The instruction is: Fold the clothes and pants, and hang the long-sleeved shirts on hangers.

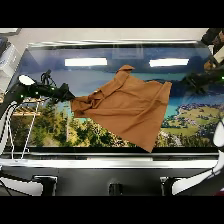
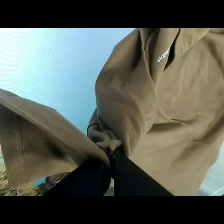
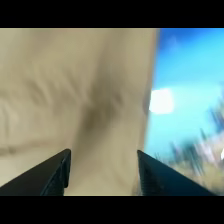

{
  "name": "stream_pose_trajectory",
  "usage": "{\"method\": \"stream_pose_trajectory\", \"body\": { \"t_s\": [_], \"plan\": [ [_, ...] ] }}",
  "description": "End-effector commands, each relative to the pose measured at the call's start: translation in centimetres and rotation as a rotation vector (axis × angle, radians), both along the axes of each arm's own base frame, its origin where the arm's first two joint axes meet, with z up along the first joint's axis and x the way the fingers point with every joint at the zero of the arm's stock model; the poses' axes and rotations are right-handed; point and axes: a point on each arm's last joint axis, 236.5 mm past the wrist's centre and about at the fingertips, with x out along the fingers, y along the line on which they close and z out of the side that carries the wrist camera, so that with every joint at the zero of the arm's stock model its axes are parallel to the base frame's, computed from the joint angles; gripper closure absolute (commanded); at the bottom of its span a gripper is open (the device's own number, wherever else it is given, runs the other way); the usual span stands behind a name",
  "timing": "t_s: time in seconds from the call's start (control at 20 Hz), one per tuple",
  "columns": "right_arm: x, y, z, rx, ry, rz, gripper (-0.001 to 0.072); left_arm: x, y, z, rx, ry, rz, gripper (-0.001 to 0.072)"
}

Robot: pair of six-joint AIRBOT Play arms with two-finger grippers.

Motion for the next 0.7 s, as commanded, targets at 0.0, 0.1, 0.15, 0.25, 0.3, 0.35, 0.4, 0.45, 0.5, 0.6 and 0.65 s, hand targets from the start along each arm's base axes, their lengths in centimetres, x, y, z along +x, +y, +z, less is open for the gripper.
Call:
{"method": "stream_pose_trajectory", "body": {
  "t_s": [0.0,0.1,0.15,0.25,0.3,0.35,0.4,0.45,0.5,0.6,0.65],
  "plan": [
    [-7.5,1.7,-1.2,0.104,0.045,0.026,0.0236,0.0,0.0,0.0,0.000,0.000,-0.001,0.0685],
    [-13.1,5.9,-4.8,0.187,0.128,0.016,0.0235,0.0,-0.1,0.0,0.000,0.000,-0.001,0.0685],
    [-16.2,8.7,-6.5,0.241,0.167,0.030,0.0235,0.0,-0.1,0.0,0.000,0.000,-0.001,0.0685],
    [-21.5,12.4,-9.9,0.287,0.234,0.024,0.0235,0.0,-0.1,0.0,0.000,0.000,-0.002,0.0685],
    [-23.7,13.4,-11.3,0.292,0.264,0.004,0.0235,0.0,-0.1,0.0,0.000,0.000,-0.002,0.0685],
    [-25.6,14.2,-12.4,0.296,0.285,-0.009,0.0235,0.0,-0.1,0.0,0.000,0.000,-0.001,0.0685],
    [-27.0,14.8,-13.1,0.298,0.296,-0.013,0.0235,0.0,-0.1,0.0,0.000,0.000,-0.002,0.0685],
    [-27.7,15.3,-13.5,0.301,0.295,-0.021,0.0235,0.0,-0.1,0.0,0.000,0.000,-0.002,0.0685],
    [-27.8,15.5,-13.8,0.305,0.285,-0.037,0.0236,0.0,-0.1,0.0,0.000,0.000,-0.002,0.0685],
    [-27.3,15.3,-14.1,0.293,0.258,-0.060,0.0236,0.0,-0.1,0.0,0.000,0.000,-0.002,0.0685],
    [-26.8,15.0,-14.3,0.281,0.241,-0.076,0.0236,0.0,-0.1,0.0,0.000,0.000,-0.002,0.0685]
  ]
}}
